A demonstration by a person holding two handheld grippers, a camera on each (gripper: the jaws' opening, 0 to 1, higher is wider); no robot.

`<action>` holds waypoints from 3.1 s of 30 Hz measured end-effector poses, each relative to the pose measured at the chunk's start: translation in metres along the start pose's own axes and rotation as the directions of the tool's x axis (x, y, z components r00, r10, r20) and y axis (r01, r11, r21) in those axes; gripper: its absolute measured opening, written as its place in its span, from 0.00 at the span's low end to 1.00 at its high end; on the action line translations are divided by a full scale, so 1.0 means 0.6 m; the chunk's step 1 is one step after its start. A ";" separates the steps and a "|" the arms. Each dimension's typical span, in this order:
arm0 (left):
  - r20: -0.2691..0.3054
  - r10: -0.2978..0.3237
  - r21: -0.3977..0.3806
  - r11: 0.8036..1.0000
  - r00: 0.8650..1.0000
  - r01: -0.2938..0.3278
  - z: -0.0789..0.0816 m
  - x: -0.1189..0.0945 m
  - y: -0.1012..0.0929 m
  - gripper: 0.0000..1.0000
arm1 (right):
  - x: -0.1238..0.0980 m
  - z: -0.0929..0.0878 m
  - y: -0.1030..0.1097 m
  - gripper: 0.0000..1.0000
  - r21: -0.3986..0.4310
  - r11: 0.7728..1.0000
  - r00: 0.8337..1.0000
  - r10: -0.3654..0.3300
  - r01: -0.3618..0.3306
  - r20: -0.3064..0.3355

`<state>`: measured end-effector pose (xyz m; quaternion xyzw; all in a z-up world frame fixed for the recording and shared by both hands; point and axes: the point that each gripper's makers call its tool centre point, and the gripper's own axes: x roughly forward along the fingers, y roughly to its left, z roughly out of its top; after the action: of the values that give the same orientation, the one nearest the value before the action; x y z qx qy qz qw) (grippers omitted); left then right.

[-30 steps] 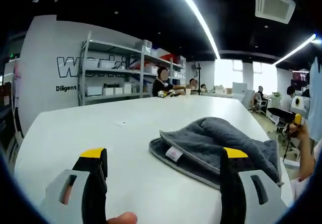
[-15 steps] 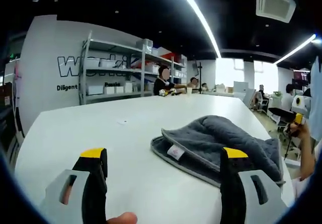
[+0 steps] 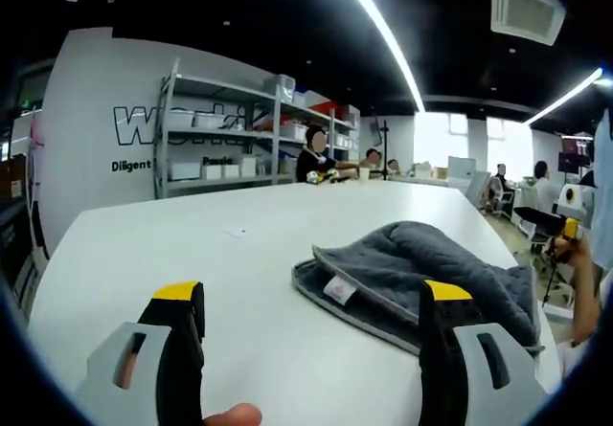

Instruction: Fold the towel on the table until its edges align and the towel forms a compact rectangular stack.

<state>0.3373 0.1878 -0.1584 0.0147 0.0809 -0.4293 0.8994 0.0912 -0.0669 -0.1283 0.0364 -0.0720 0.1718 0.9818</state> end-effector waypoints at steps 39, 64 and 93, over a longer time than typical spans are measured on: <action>-0.013 0.005 0.016 1.000 1.000 -0.005 -0.005 0.002 -0.006 0.91 | 0.012 -0.012 -0.008 0.99 0.014 1.000 1.000 0.000 0.001 -0.031; -0.019 -0.009 0.054 0.999 1.000 0.010 -0.013 0.002 -0.034 0.91 | 0.006 -0.019 -0.006 0.99 0.016 1.000 0.999 -0.003 0.004 -0.037; 0.325 0.184 0.714 0.595 0.927 -0.369 0.134 0.054 -0.205 0.92 | 0.004 -0.023 -0.013 0.99 0.015 1.000 0.999 -0.003 0.003 -0.054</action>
<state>0.2725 0.0774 -0.0786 0.3584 -0.2101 -0.2760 0.8667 0.0977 -0.0721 -0.1421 0.0393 -0.0442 0.1718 0.9834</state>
